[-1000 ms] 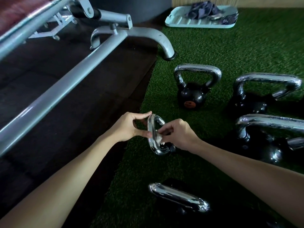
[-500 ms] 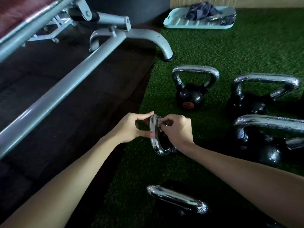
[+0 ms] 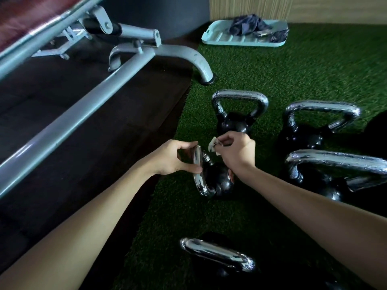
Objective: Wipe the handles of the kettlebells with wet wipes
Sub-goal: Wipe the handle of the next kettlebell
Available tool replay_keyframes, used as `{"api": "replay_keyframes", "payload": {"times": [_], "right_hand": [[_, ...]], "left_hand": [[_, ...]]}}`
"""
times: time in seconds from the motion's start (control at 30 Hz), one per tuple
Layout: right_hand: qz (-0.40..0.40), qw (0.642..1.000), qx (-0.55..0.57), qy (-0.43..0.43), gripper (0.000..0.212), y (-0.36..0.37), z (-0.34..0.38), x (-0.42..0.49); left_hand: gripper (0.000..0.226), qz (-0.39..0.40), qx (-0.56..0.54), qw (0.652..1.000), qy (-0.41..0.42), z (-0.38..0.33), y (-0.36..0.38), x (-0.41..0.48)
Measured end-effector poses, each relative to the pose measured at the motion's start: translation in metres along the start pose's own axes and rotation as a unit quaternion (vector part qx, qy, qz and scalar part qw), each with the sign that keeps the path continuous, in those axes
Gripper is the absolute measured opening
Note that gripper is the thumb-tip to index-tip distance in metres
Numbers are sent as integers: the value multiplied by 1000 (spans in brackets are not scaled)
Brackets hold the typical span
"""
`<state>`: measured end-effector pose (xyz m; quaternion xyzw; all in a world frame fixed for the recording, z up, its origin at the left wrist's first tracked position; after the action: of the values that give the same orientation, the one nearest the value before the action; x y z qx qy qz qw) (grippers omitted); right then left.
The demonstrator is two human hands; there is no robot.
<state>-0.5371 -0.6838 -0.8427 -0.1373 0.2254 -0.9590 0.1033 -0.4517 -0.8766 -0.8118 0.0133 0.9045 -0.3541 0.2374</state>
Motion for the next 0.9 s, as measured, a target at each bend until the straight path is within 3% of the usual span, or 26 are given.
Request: {"api": "replay_keyframes", "payload": {"times": [0.17,0.33,0.53,0.7,0.8,0.9], "right_hand": [[-27,998,-44,22,10,-53,-7,15],[-27,997,-73,-20,7,-87,-2,11],[2,993,-82,-80,15,-95,7,-4],[-2,992,-87,-95,12,-99,7,-1],[-11,992,-92,-88,12,-102,8,1],[-18,992,-92,-81,11,-104,8,2]], "left_hand": [[91,-14,95,995,11,-65,9,28],[85,0,148,989,18,-102,24,38],[96,-30,140,989,-17,-96,37,16],[106,-54,227,971,-49,-93,62,-7],[117,-25,217,975,-31,-95,56,0],[120,27,301,953,8,-108,33,14]]}}
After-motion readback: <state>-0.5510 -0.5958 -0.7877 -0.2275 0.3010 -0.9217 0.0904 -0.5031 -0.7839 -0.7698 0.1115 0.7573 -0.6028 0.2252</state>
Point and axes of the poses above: each hand's wrist, its own x-axis towards the middle knuckle, its own y-axis out of the palm, z = x × y, the point moved 1 cm from there along x, towards the middle knuckle, and after that the axes turned 7 degrees about -y, right-handed, at the moved point
